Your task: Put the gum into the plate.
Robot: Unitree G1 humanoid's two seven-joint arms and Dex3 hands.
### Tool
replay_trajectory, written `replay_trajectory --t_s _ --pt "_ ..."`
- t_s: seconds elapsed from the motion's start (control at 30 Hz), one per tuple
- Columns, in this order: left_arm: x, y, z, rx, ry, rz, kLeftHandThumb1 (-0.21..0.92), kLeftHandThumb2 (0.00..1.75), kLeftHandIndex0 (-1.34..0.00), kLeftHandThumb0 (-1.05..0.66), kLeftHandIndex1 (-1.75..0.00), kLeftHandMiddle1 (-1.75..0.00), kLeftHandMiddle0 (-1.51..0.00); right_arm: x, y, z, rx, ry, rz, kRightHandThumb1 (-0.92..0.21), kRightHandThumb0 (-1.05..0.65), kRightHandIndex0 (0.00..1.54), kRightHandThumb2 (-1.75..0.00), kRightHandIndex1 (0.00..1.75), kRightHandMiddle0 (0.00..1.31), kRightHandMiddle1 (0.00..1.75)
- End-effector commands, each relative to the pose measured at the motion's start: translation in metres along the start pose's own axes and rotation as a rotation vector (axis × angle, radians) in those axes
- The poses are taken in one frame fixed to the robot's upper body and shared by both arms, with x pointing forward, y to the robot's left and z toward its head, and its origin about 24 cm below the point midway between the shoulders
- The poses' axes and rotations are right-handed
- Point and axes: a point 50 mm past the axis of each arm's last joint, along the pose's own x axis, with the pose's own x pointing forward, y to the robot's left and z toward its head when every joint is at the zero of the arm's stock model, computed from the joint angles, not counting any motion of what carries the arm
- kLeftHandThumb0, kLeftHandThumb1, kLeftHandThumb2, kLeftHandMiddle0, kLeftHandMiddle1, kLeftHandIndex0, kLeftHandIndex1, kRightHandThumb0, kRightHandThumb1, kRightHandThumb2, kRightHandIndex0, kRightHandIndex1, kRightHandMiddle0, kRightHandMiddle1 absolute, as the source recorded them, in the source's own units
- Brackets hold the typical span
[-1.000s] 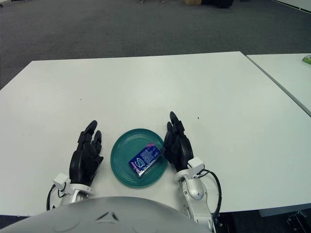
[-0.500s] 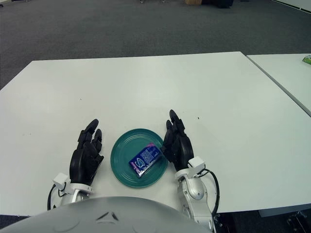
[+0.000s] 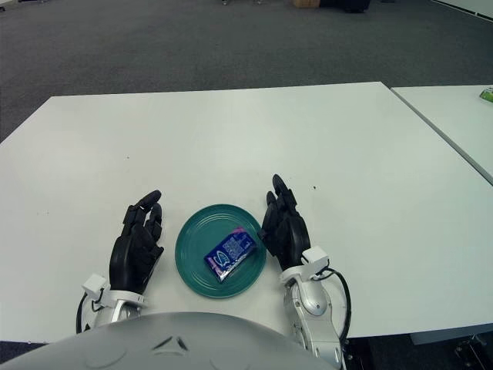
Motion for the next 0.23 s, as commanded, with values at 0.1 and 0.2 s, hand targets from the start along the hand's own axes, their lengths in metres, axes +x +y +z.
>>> replay_trajectory --t_s 0.1,0.2 --pt "0.0030 -0.0016 0.0015 -0.035 -0.022 0.011 0.92 0.91 -0.15 -1.05 -1.21 -0.02 -0.16 -0.0150 -0.0070 -0.0068 0.010 0.057 -0.031 -0.92 -0.93 0.11 -0.94 0.02 0.00 0.17" --pt "0.0030 -0.0022 0.0015 -0.035 -0.035 0.013 0.92 0.88 -0.20 -1.05 -1.36 -0.02 -0.20 -0.0151 -0.0070 -0.0071 0.013 0.059 -0.030 -0.92 -0.93 0.12 -0.93 0.02 0.00 0.18"
